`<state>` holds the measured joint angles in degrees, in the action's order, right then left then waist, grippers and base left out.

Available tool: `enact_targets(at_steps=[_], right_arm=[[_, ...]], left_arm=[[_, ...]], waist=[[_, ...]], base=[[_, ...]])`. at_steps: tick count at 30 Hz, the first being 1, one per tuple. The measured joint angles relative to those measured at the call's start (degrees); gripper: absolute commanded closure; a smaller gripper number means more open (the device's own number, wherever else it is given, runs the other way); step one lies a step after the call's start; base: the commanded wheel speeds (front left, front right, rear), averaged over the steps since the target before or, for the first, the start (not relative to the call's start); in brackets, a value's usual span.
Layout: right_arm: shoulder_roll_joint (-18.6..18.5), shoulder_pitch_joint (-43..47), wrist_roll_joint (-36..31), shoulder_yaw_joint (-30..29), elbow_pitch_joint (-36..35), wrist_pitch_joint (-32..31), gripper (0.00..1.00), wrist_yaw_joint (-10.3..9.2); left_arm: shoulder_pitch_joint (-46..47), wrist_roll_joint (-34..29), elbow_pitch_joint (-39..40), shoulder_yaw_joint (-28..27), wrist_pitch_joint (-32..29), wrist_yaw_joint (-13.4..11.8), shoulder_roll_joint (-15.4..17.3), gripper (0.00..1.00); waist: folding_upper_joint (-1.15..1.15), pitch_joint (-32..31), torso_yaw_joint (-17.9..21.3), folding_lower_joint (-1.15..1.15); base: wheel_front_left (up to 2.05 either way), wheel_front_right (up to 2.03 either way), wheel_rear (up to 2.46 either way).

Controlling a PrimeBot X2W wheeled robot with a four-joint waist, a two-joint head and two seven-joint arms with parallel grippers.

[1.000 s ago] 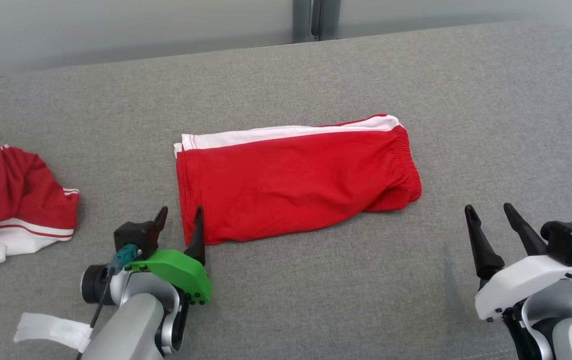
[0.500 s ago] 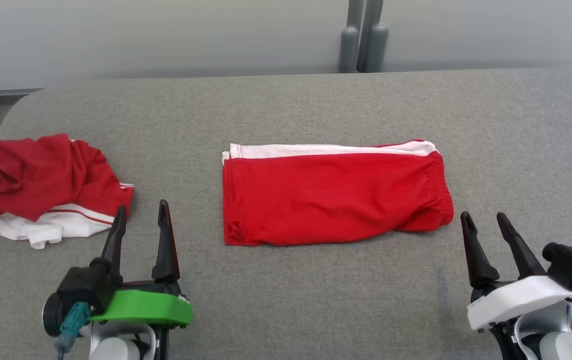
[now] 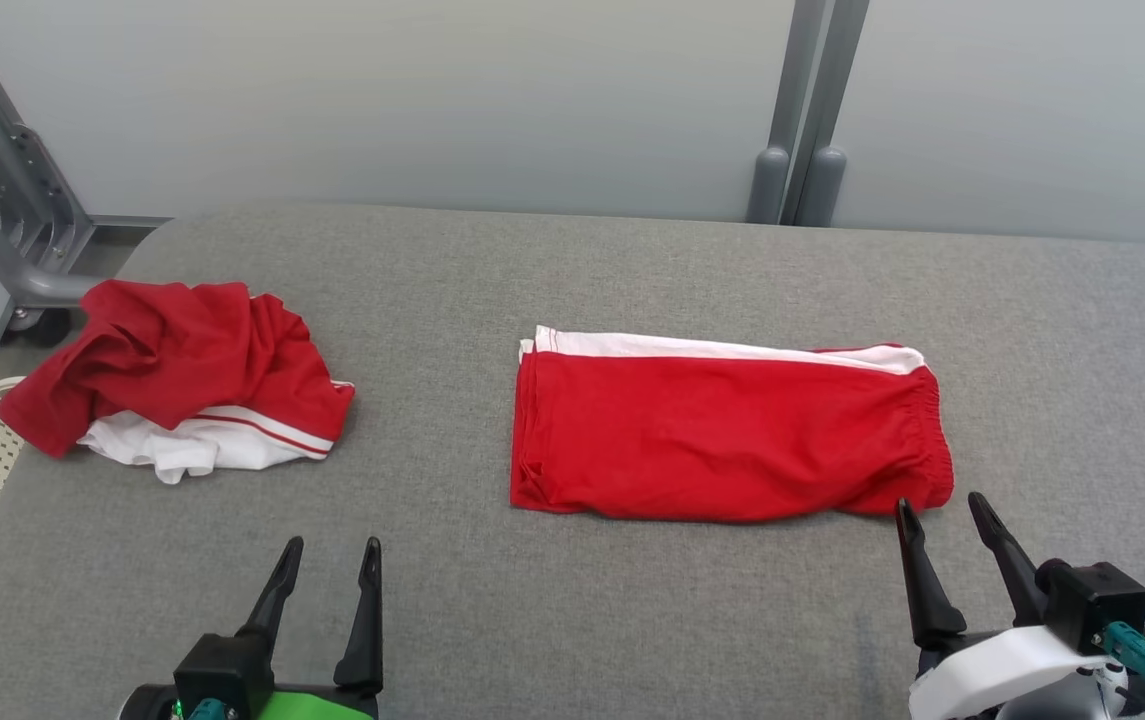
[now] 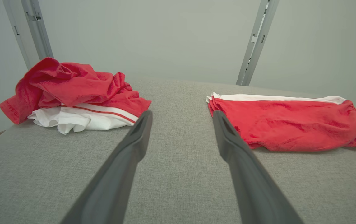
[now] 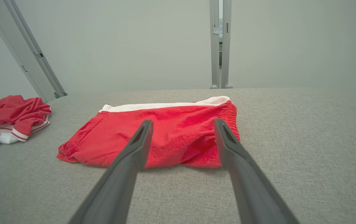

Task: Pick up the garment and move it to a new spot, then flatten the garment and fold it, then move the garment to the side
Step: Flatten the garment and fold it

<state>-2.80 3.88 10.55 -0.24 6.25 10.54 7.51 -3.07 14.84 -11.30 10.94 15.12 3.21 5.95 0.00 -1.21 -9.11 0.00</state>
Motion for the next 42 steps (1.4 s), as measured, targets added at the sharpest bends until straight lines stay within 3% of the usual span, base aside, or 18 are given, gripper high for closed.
enact_targets(at_steps=[13,34,38,42], right_arm=[[0.0,2.4,-0.8,-2.3,2.4,-1.5,0.0,0.0],[0.0,2.5,-0.1,-1.4,1.8,-3.7,0.0,0.0],[0.0,0.1,-1.1,-1.4,0.8,-5.9,0.0,0.0],[0.0,-3.8,-4.9,-3.2,-0.3,-12.2,0.0,0.0]], left_arm=[[-1.5,-0.1,-0.5,-1.3,0.0,0.4,1.3,0.0],[0.5,1.8,-3.3,-0.5,-0.4,1.1,2.2,0.0],[1.0,1.9,-3.4,-0.3,-0.4,1.1,2.2,0.0],[1.4,2.2,-3.4,0.1,-0.5,0.9,2.1,0.0]], waist=[[0.0,-2.3,-1.8,0.0],[0.0,-1.1,-0.8,0.0],[0.0,-0.4,-0.7,0.0],[0.0,0.7,-0.6,0.0]], base=[[0.0,0.0,0.0],[0.0,0.0,0.0],[0.0,0.0,0.0],[0.0,0.0,0.0]])
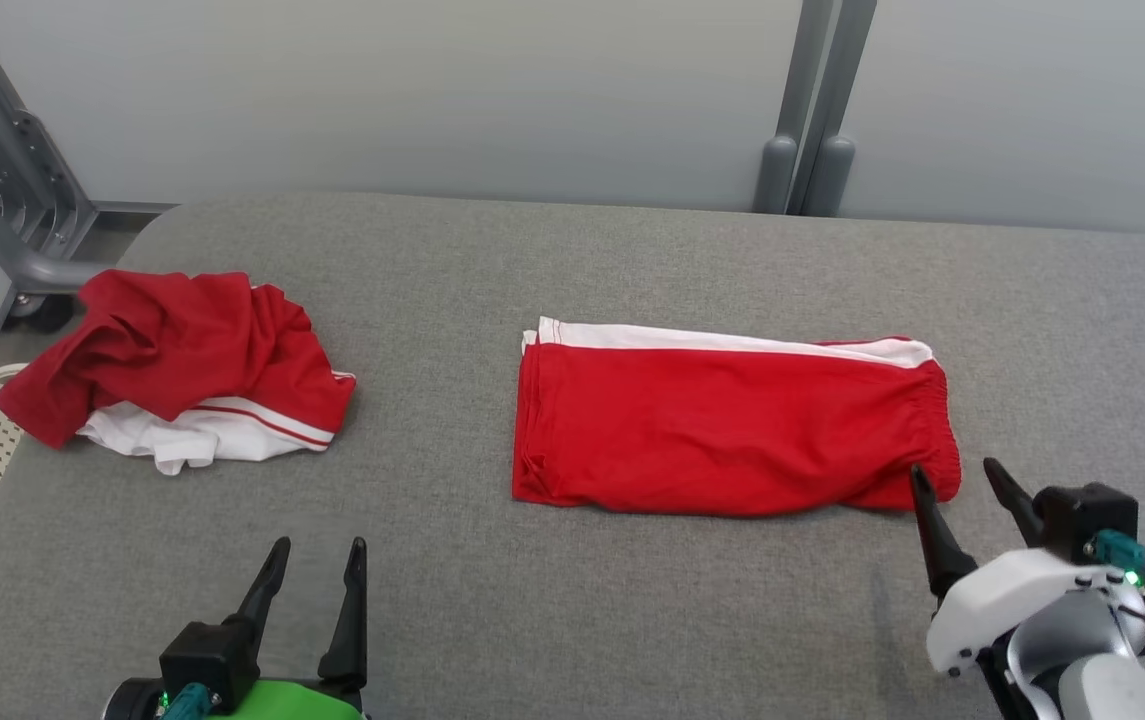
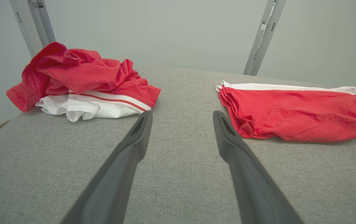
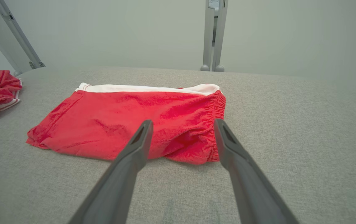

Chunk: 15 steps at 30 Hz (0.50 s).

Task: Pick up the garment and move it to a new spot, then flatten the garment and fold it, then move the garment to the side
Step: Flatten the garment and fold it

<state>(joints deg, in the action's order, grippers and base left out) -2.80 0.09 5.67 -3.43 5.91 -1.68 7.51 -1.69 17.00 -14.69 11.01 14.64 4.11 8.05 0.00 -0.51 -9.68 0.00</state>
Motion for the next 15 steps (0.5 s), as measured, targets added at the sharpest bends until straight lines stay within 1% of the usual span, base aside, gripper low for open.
enact_targets(at_steps=[2,5,6,9,12,15], right_arm=[[0.0,-2.5,-0.2,-1.8,-0.1,-5.1,0.0,0.0],[0.0,-6.2,-0.6,-4.6,0.0,-16.2,0.0,0.0],[0.0,-7.7,-1.6,-5.3,-0.5,-19.1,0.0,0.0],[-0.2,-13.6,-3.8,-9.0,-2.4,-25.5,0.0,-0.02],[0.0,-16.2,-6.6,-10.0,-2.9,-31.3,0.0,-0.02],[0.0,-18.7,-9.2,-11.0,-3.6,-34.9,0.0,-0.01]], left_arm=[[0.4,0.0,0.0,0.3,0.0,0.0,-0.1,0.0],[0.8,0.3,-0.2,1.2,-0.9,0.4,-0.3,0.0],[1.0,0.6,-0.2,1.5,-1.0,0.5,-0.4,0.0],[2.1,0.8,-0.4,2.5,-1.5,1.0,-0.5,0.0],[3.5,0.8,-0.2,3.4,-1.5,1.4,-0.8,0.0],[4.6,1.4,-0.3,4.1,-1.7,1.8,-1.1,0.0]], waist=[[0.0,0.7,0.0,0.0],[0.0,1.9,-0.1,0.0],[0.0,2.4,-0.1,0.0],[0.0,3.9,-0.4,0.0],[0.0,5.4,-1.0,0.0],[0.0,6.9,-1.7,0.0]], base=[[0.0,0.0,0.0],[0.0,0.0,0.0],[0.0,0.0,0.0],[0.0,0.0,0.0],[0.0,0.0,0.0],[0.0,0.0,0.0]])
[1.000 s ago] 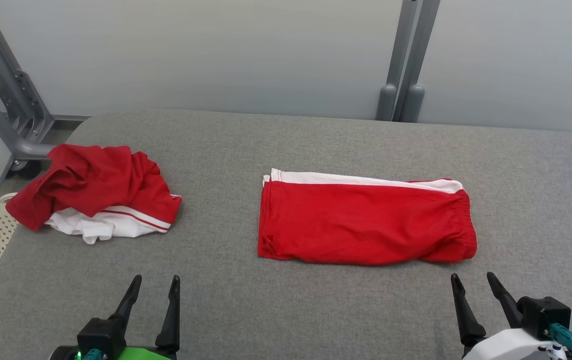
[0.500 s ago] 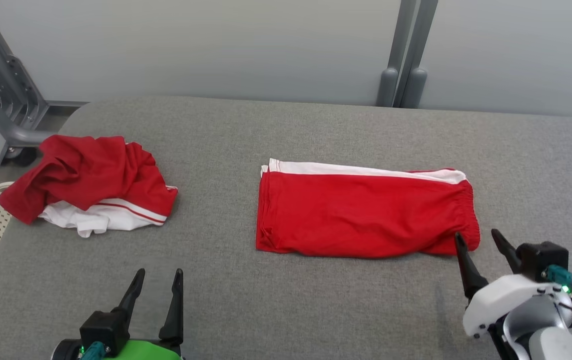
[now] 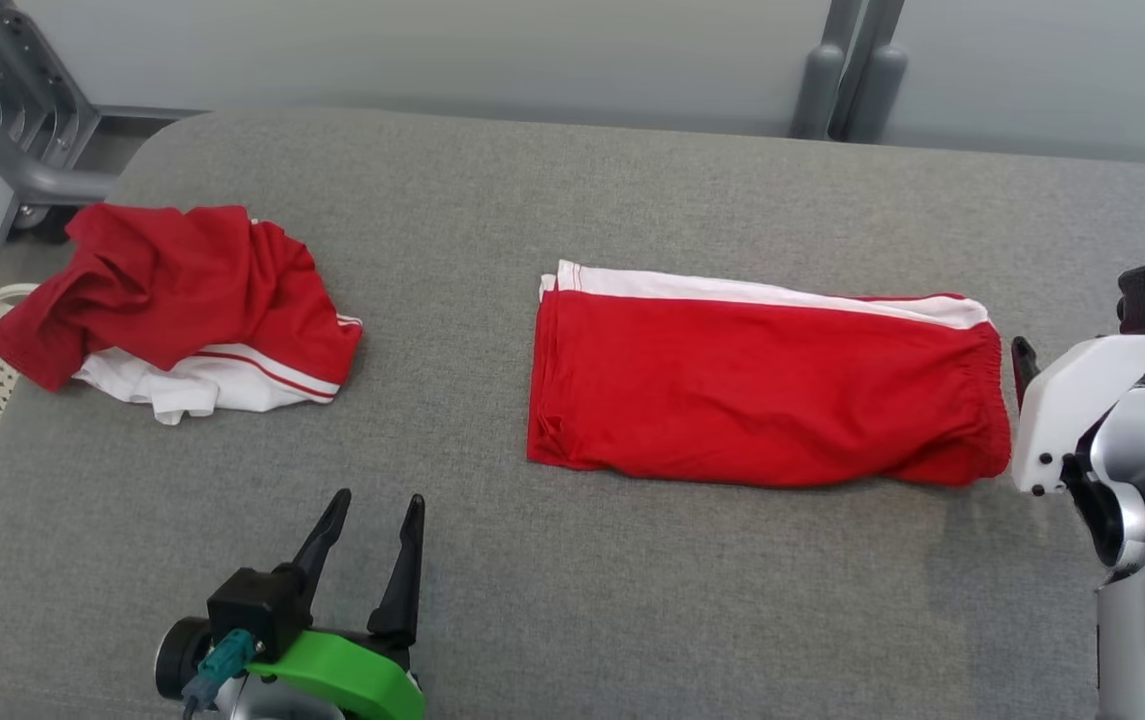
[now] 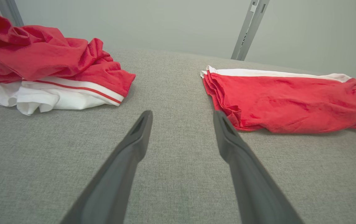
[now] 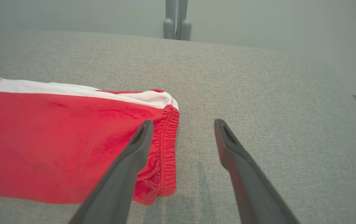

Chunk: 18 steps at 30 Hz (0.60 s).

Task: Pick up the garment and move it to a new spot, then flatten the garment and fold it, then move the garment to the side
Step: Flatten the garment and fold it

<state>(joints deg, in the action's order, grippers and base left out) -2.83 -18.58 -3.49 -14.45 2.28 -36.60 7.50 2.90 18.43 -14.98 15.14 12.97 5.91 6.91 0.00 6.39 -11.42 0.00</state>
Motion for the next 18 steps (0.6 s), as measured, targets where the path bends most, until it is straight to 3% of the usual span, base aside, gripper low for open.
enact_targets(at_steps=[6,18], right_arm=[[-0.2,-0.6,-3.8,-1.0,1.2,-5.6,0.0,0.01],[-0.1,-2.2,-4.1,-3.9,3.6,-4.9,0.0,0.01]], left_arm=[[2.0,0.5,-0.2,1.0,0.2,0.4,-0.1,0.0],[4.2,0.4,-0.6,2.1,1.1,0.5,-0.6,0.0]], waist=[[0.0,2.9,-1.7,0.0],[0.0,7.3,-3.6,0.0]], base=[[0.0,0.0,0.0],[0.0,0.0,0.0]])
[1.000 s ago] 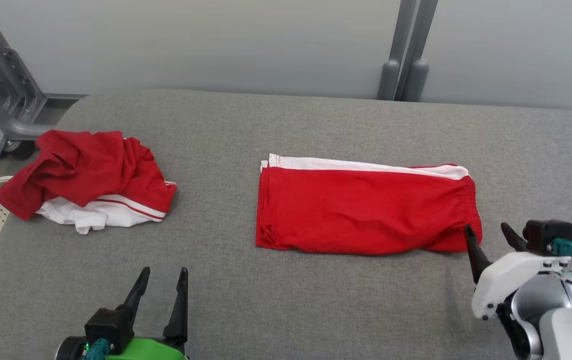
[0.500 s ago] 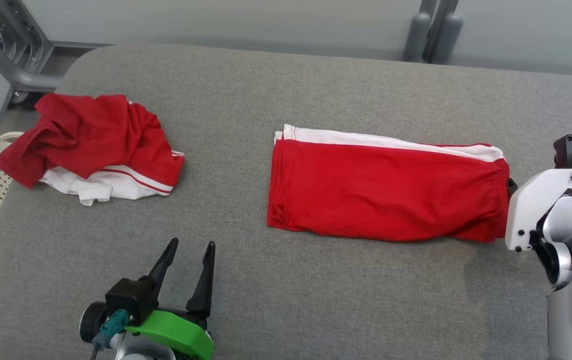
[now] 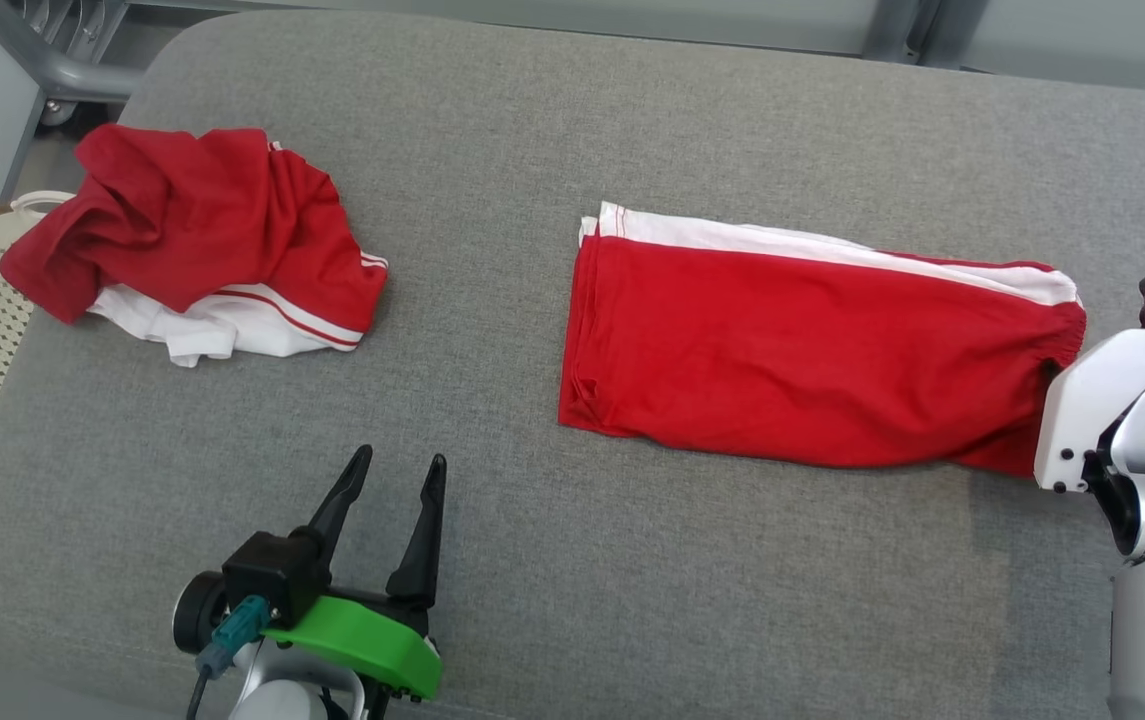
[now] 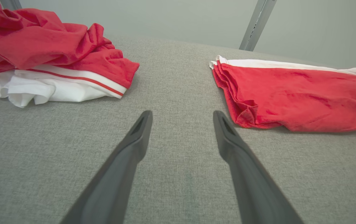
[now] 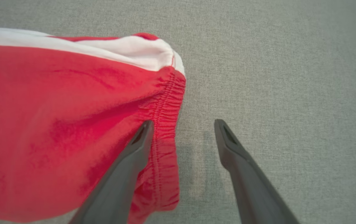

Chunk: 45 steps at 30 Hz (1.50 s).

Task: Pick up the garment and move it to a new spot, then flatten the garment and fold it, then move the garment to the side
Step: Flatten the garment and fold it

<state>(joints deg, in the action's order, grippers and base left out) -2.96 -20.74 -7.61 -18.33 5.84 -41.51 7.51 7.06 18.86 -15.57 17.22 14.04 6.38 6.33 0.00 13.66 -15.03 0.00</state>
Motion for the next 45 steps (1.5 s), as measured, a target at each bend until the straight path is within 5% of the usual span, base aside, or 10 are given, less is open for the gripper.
enact_targets(at_steps=[23,24,25,27,38,45], right_arm=[[-0.3,-6.6,10.9,-0.5,11.3,-4.1,0.01,-0.04],[-0.3,-6.6,10.9,-0.5,11.3,-4.1,0.2,-0.04],[-0.3,-6.7,10.7,-0.5,11.5,-4.3,0.55,-0.03],[-0.2,-6.9,10.1,-0.8,11.7,-4.6,1.0,-0.03],[0.0,-7.9,4.2,-2.2,10.8,-3.7,1.0,0.04],[-7.8,-6.5,-0.7,-2.6,7.7,-4.8,1.0,0.03]], left_arm=[[1.8,0.0,-1.5,1.1,0.7,0.0,-0.1,0.0],[1.8,0.0,-1.5,1.1,0.7,0.0,-0.1,0.0],[1.8,0.0,-1.6,1.3,0.7,0.0,-0.1,0.0],[1.8,0.2,-1.8,1.4,0.7,0.0,-0.1,0.0],[2.3,0.6,-2.3,1.5,0.7,0.1,-0.2,0.0],[2.8,0.6,-2.5,1.6,0.9,-0.4,-0.2,0.0]], waist=[[0.0,2.9,-1.8,0.0],[0.0,2.9,-1.8,0.0],[0.0,2.9,-1.8,0.0],[0.0,2.9,-2.0,0.0],[0.0,2.8,-1.1,0.0],[0.0,1.6,-1.2,0.0]], base=[[0.0,0.0,0.0],[0.0,0.0,0.0],[0.0,0.0,0.0],[0.0,0.0,0.0],[0.0,0.0,0.0],[0.0,0.0,0.0]])
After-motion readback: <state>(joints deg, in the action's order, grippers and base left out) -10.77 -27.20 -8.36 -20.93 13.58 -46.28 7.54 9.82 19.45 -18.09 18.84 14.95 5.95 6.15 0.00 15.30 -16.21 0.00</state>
